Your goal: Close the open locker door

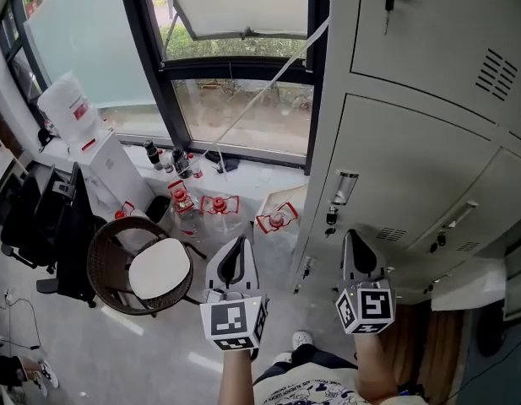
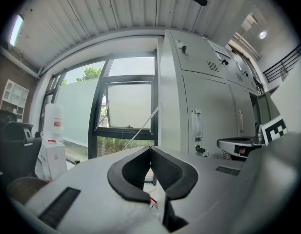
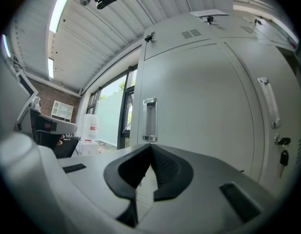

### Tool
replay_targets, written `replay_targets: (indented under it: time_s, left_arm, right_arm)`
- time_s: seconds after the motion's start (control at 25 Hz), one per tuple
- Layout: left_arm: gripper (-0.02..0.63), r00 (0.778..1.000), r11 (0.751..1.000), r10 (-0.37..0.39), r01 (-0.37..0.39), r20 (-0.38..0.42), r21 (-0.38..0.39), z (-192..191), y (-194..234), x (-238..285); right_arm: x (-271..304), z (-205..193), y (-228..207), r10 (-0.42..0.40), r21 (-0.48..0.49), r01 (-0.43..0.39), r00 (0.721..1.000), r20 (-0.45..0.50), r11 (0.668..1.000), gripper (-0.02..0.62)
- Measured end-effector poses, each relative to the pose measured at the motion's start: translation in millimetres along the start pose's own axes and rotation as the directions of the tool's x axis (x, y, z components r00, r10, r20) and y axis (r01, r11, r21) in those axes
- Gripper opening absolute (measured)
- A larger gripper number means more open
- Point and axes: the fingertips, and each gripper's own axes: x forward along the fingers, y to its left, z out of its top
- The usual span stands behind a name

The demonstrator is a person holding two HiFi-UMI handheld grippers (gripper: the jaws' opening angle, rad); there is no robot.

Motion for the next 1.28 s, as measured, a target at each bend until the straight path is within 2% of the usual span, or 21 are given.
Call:
replay_targets:
  time_s: [0.44,1.28]
  left_arm:
    - [0.005,0.999,0.999,-0.038,0.037,0.030,0.006,17.1,-12.5,5.1]
    - [0.005,0.999,1.000,-0.031,0.031,0.028,-0.001,14.9,-18.5,3.6]
  right_arm:
    - [-1.0,22.2,-11.3,-0.028,-0.007,0.028,0.999,0.030,1.000,-0.003]
    - [-7.5,20.5,-20.5,-0.044,-0.006,0.044,0.999,0.025,0.999,-0.003]
